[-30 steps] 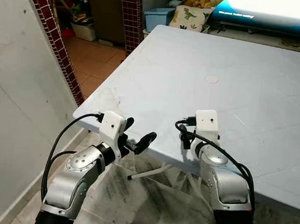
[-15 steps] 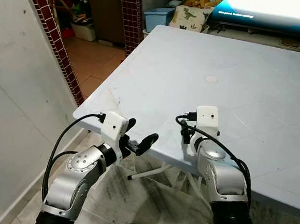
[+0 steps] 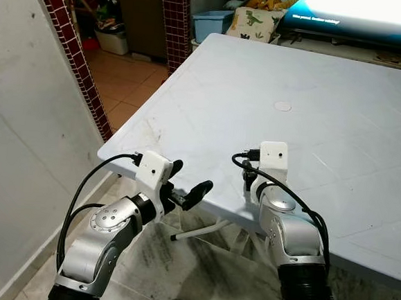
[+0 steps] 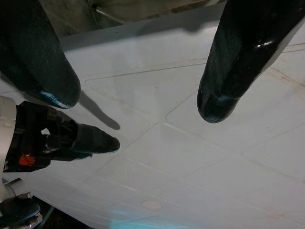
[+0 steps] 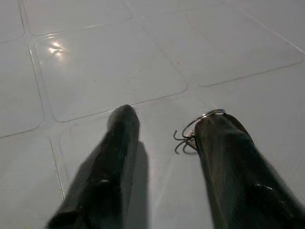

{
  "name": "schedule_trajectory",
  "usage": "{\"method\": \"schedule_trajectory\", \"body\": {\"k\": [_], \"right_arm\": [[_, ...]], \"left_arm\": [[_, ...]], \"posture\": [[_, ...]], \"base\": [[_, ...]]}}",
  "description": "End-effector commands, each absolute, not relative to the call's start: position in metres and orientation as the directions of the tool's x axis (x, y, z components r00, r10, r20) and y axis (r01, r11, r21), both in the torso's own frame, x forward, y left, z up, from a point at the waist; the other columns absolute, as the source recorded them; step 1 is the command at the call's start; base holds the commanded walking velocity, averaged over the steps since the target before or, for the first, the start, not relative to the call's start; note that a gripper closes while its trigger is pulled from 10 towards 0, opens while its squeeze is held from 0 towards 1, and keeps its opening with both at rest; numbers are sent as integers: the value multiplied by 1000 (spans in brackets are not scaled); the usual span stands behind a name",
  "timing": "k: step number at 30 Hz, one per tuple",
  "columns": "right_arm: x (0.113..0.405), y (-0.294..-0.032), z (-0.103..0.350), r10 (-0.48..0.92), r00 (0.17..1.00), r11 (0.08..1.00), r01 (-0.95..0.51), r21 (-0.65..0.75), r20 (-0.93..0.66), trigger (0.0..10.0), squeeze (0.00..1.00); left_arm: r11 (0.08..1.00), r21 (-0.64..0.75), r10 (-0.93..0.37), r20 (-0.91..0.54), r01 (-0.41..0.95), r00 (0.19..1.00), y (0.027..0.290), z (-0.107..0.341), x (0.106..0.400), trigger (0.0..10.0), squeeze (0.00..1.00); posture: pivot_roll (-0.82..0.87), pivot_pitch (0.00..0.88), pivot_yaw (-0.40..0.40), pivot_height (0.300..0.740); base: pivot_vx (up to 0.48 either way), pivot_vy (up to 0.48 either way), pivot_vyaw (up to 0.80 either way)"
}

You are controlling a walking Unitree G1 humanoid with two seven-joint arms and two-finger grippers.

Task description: Hang keys on a hook

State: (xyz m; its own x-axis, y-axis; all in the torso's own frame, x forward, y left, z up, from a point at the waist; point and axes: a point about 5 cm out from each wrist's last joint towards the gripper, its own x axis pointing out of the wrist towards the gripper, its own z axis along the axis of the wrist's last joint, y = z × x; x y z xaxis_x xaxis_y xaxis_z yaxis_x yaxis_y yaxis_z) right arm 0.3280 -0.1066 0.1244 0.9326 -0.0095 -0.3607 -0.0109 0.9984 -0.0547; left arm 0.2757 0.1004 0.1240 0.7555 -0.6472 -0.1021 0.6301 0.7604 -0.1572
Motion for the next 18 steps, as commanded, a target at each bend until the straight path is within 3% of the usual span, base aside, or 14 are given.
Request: {"method": "schedule_trajectory", "body": {"k": [1, 18], "right_arm": [[330, -105, 128, -10, 937, 999, -4, -38, -349, 0, 0], [330, -105, 127, -11, 937, 999, -5, -45, -350, 0, 0]], "left_arm": [[759, -157, -648, -98, 632, 755, 101, 126, 274, 10000, 0], [755, -161, -653, -95, 636, 751, 99, 127, 274, 10000, 0]], "posture": [[6, 48, 87, 740], [4, 49, 87, 740]], "base": [[0, 0, 0], [0, 0, 0]]}}
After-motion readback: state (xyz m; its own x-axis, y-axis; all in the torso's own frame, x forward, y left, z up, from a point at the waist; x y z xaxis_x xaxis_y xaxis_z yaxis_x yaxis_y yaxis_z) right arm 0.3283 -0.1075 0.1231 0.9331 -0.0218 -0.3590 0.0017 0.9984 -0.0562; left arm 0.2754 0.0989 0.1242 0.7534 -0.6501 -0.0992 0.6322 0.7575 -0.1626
